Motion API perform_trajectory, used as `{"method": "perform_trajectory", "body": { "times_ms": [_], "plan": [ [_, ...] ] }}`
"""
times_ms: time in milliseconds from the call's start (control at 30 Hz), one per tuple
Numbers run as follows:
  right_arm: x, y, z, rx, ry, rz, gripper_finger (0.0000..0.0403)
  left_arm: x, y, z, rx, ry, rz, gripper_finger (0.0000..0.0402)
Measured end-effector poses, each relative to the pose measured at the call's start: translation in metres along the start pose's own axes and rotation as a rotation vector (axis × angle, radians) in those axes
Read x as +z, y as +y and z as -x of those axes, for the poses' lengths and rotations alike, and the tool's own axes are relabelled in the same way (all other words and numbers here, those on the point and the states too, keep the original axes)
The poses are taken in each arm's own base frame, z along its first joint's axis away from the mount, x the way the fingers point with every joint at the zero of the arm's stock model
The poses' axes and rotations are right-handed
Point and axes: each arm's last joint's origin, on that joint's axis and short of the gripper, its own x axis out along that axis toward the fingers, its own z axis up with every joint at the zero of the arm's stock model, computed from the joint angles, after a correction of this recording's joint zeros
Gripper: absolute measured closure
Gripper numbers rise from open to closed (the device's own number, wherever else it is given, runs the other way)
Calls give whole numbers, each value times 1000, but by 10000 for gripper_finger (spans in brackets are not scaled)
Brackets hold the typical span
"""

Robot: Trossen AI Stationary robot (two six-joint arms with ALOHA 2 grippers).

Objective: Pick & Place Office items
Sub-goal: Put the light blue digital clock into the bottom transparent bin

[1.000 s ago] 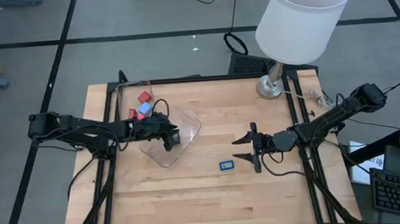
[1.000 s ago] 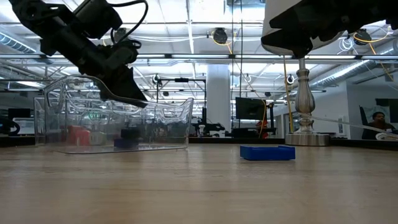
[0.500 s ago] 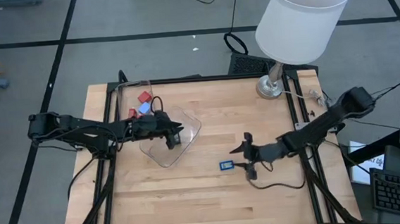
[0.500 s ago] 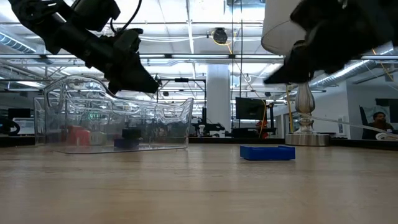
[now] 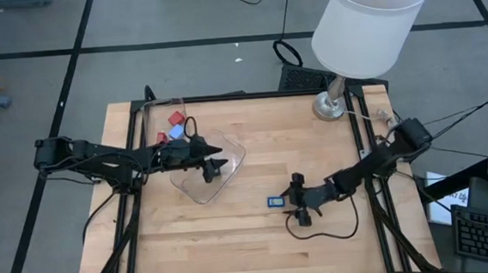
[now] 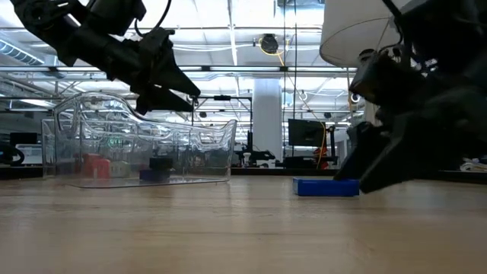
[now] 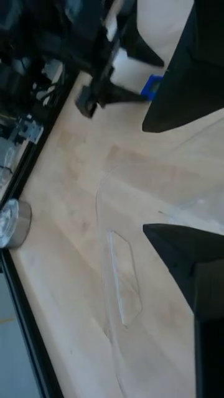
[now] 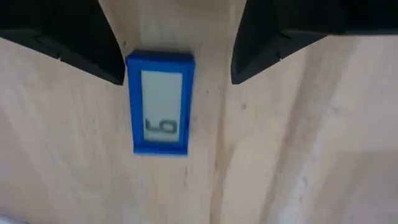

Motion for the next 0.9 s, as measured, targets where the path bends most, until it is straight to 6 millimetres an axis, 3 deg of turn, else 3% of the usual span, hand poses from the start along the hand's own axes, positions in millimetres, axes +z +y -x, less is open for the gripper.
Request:
{"method": "perform_trajectory", "body": {
  "times_ms": [333, 767, 900],
  "plan": [
    [-7, 0, -15, -8, -35, -13, 146, 1, -1, 0, -10, -9, 2, 122],
    [-9, -3, -15, -58, -26, -8, 248, 1, -1, 0, -9, -9, 0, 121],
    [-9, -3, -15, -58, -26, -4, 254, 1, -1, 0, -9, -9, 0, 121]
  ]
}}
